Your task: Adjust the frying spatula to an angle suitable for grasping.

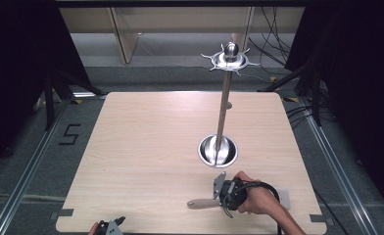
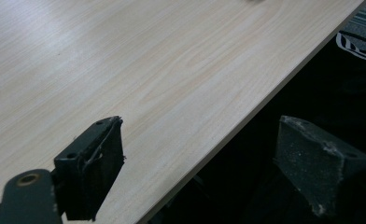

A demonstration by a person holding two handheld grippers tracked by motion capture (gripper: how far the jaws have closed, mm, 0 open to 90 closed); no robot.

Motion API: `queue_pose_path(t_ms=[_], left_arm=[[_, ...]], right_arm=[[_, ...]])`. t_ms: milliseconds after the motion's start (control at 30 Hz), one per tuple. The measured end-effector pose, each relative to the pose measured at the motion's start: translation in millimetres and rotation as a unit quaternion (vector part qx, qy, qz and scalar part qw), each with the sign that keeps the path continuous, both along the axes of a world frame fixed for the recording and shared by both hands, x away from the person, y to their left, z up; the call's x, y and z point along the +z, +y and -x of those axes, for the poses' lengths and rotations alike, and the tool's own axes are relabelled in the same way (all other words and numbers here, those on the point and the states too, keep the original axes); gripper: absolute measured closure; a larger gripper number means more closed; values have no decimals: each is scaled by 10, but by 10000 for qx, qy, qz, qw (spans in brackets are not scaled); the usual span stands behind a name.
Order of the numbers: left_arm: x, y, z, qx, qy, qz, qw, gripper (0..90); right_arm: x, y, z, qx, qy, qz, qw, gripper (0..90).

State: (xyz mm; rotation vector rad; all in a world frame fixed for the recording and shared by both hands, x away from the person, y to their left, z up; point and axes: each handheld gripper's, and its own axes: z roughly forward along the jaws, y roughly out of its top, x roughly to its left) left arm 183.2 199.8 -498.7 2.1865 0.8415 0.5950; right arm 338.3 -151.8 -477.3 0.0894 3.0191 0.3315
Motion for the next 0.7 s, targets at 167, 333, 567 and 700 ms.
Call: queue_pose_path(t_ms=[167,333,567,700], left_arm=[[1,3,0,-10,-37,26,10000,148],[4,-5,5,-19,-5,31,10000,148],[1,2,7,22,-12,54,10000,148],[6,7,2,0,-28,-16,10000,148]], right_arm=[[9,35,-12,79,-72,205,9997,751],[45,-34,-13,-299,-118,-59,9995,753],[210,-203,-39,-636,-131,-807,9946,754],[322,-357,-30,-1152,-361,-1362,9833,755]])
